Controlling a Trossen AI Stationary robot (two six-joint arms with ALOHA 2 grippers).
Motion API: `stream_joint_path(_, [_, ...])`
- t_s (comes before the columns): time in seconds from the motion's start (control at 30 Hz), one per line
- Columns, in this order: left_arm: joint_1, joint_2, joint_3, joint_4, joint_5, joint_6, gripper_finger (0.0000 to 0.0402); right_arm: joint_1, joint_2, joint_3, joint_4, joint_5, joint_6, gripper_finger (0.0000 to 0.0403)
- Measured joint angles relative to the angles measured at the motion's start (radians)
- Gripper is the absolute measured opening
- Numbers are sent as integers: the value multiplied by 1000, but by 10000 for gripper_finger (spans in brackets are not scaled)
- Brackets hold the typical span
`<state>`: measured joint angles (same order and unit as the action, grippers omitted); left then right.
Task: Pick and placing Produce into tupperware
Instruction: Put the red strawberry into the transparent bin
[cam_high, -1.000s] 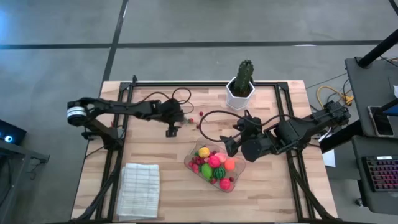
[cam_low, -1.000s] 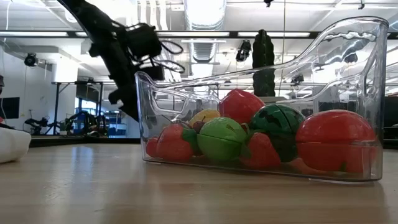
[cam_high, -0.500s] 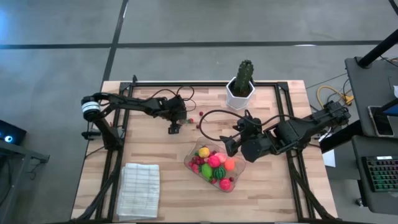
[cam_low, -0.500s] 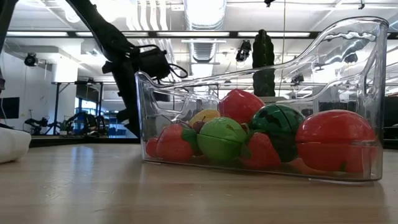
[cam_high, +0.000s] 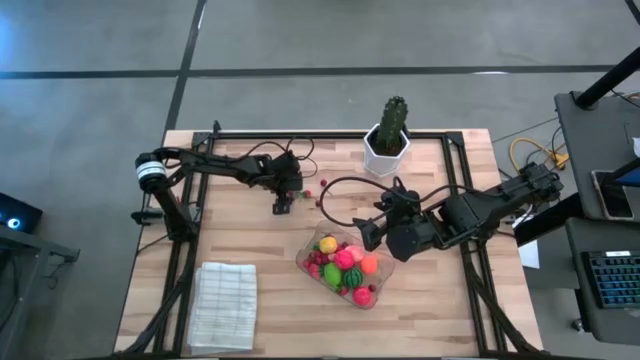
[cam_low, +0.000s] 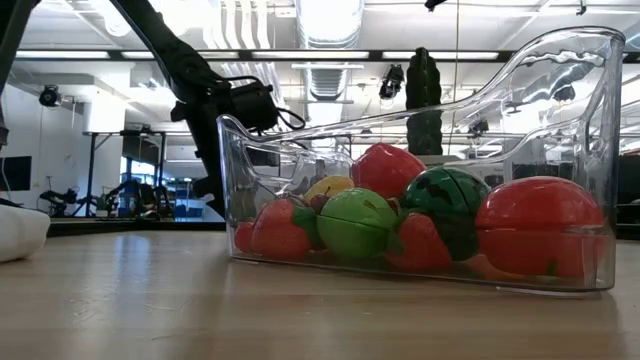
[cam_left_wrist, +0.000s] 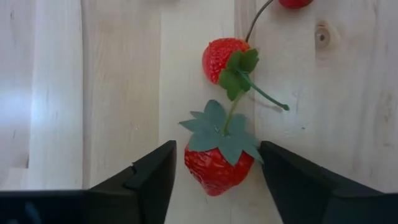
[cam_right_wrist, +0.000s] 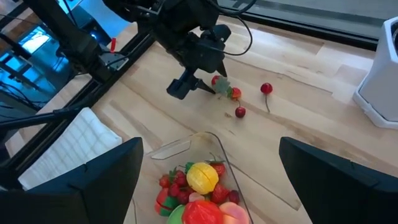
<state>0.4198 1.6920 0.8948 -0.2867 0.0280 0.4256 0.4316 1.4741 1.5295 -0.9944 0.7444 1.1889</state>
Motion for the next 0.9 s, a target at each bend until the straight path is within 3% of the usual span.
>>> stream_joint_path(0.43, [-5, -18, -2, -22, -3, -14, 133, 0, 15, 0, 0, 0, 26, 368])
stream_joint_path(0.67, [-29, -150, -3, -47, 7, -166, 129, 0, 15, 0, 0, -1, 22, 368])
stream_joint_path(0.77, [-55, -259, -3, -43, 81, -278, 133, 3, 15, 0, 0, -2, 6, 368])
stream_joint_path(0.9, [-100, -407, -3, 17, 303, -493, 134, 9, 15, 0, -1, -10, -28, 368])
